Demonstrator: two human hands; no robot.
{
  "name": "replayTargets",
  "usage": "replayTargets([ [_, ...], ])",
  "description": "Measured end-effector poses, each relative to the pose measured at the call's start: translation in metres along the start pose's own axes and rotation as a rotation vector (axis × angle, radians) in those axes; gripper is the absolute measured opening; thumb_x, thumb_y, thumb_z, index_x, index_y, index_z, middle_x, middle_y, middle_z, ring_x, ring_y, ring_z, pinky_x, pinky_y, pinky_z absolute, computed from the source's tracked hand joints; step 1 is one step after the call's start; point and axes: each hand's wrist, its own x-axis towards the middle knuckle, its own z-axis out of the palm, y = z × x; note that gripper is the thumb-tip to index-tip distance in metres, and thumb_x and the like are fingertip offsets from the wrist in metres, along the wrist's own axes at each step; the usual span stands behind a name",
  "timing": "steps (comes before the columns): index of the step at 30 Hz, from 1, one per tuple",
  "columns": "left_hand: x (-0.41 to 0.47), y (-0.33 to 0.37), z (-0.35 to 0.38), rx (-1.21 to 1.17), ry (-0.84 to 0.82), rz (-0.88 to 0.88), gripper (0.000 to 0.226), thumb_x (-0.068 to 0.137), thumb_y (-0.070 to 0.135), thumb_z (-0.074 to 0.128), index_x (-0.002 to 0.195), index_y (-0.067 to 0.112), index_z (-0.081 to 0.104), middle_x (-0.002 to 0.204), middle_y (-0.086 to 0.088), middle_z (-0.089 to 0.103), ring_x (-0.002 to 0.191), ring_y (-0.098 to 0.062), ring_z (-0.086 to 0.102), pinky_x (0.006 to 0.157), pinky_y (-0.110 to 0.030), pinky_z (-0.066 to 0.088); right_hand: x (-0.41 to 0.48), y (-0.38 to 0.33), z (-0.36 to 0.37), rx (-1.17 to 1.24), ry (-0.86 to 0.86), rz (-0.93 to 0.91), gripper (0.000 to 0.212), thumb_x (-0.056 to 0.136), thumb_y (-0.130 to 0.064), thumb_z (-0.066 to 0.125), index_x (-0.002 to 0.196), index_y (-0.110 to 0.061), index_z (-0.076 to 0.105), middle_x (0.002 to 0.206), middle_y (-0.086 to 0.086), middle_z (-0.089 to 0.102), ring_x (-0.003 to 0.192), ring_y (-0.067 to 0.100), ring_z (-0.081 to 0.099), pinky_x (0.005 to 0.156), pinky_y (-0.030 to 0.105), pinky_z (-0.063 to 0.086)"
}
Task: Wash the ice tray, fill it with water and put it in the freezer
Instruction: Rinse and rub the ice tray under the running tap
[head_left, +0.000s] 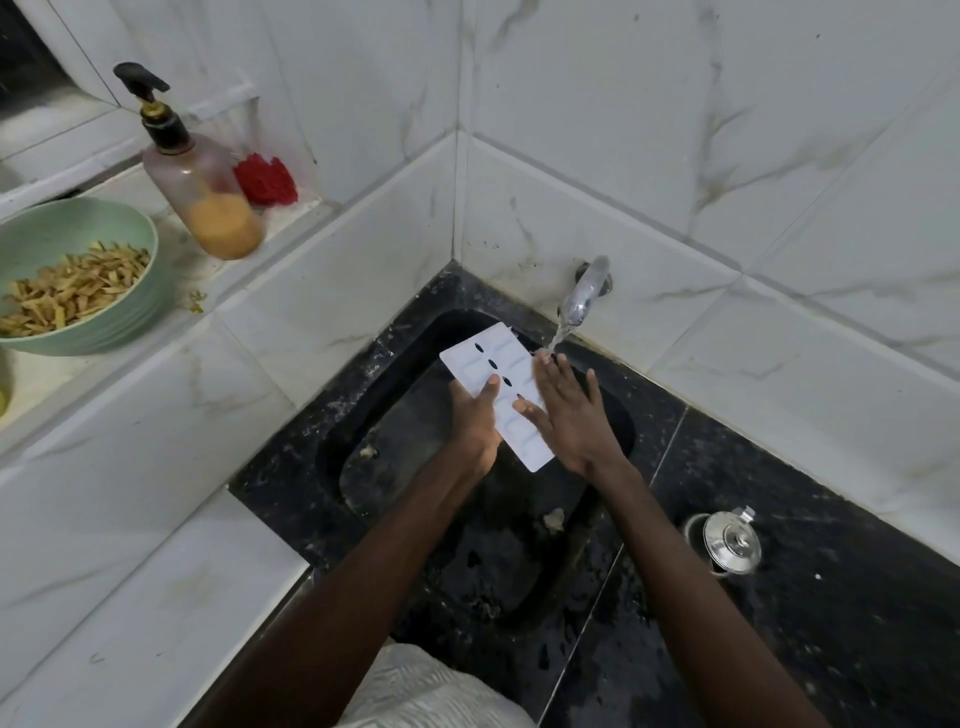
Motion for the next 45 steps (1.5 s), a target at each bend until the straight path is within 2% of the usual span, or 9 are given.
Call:
replayTargets([
  [5,0.008,0.004,-0.011,0.002,-0.002,0.032,0.038,0.105,0.010,0.060,0.140,0.009,0.048,0.129,-0.018,0.070,0.110,-0.038,0.073,0.091,-0.062,0.059,-0.013,-0.004,0.005,-0.006,-0.056,-0.148,0.075,0.105,-0.067,0.017,0.165,-0.027,-0.004,0.171,-0.012,-0.012,0.156,0.006,-0.019,0.129,0.049,-0.009],
  [15,-0.003,-0.004,-0.004,0.025,-0.165,-0.046,0.033,0.107,0.006,0.054,0.139,0.004,0.055,0.133,-0.020,0.069,0.117,-0.038,0.070,0.097,-0.055,0.058,0.003,-0.008,-0.001,-0.054,-0.070,-0.104,0.080,0.102,-0.070,0.009,0.165,-0.023,-0.007,0.171,-0.008,-0.014,0.157,0.012,-0.017,0.129,0.044,-0.008],
  [21,0.014,0.013,-0.018,-0.059,-0.082,-0.031,0.046,0.102,0.013,0.062,0.144,0.001,0.047,0.133,-0.026,0.067,0.119,-0.047,0.067,0.097,-0.071,0.052,0.004,0.011,-0.009,-0.078,-0.063,-0.130,0.081,0.101,-0.071,0.004,0.165,-0.023,-0.002,0.172,-0.006,-0.005,0.158,0.007,-0.010,0.130,0.046,-0.004],
  [27,-0.016,0.003,-0.003,0.061,-0.284,-0.144,0.036,0.107,0.007,0.051,0.141,-0.003,0.054,0.124,-0.024,0.067,0.094,-0.031,0.075,0.077,-0.046,0.064,0.022,-0.003,-0.013,-0.062,-0.131,-0.069,0.087,0.097,-0.073,0.005,0.165,-0.019,-0.002,0.172,-0.002,-0.006,0.159,0.015,-0.010,0.130,0.044,-0.005],
  [31,-0.001,0.009,-0.017,0.052,-0.152,-0.170,0.040,0.109,0.015,0.049,0.144,-0.004,0.051,0.129,-0.025,0.065,0.102,-0.035,0.072,0.090,-0.049,0.061,0.010,-0.006,-0.022,0.210,-0.234,-0.095,0.065,0.107,-0.059,0.029,0.160,-0.021,0.036,0.168,-0.004,0.029,0.155,0.009,0.023,0.129,0.039,0.013],
  [34,0.027,0.008,-0.034,0.115,0.113,-0.198,0.050,0.102,0.028,0.060,0.147,0.007,0.051,0.139,-0.021,0.063,0.120,-0.040,0.067,0.098,-0.054,0.058,0.012,0.001,-0.034,0.353,-0.055,0.001,0.041,0.106,-0.052,0.044,0.118,-0.023,0.071,0.120,0.000,0.074,0.108,0.013,0.068,0.099,0.042,0.052],
  [36,0.044,0.001,-0.046,0.113,0.155,-0.229,0.066,0.089,0.035,0.066,0.148,0.011,0.050,0.141,-0.019,0.063,0.121,-0.040,0.067,0.090,-0.053,0.061,0.021,0.008,-0.044,0.325,0.145,0.142,0.027,0.103,-0.041,0.053,0.110,-0.022,0.072,0.102,0.001,0.075,0.090,0.017,0.069,0.083,0.038,0.054],
  [38,0.031,0.007,-0.048,0.064,0.132,-0.238,0.064,0.090,0.033,0.063,0.148,0.009,0.051,0.139,-0.022,0.064,0.121,-0.041,0.067,0.086,-0.049,0.062,0.039,0.012,-0.055,0.356,0.284,0.329,0.030,0.100,-0.031,0.057,0.124,-0.016,0.068,0.117,0.011,0.073,0.106,0.029,0.067,0.090,0.039,0.051],
  [45,0.007,0.017,-0.056,-0.006,0.009,-0.060,0.067,0.087,0.024,0.049,0.146,-0.007,0.044,0.143,-0.032,0.057,0.132,-0.046,0.058,0.094,-0.047,0.055,0.100,0.009,-0.067,0.422,0.179,0.566,0.073,0.094,-0.025,0.070,0.149,-0.003,0.030,0.135,0.017,0.054,0.120,0.040,0.060,0.101,0.052,0.051],
])
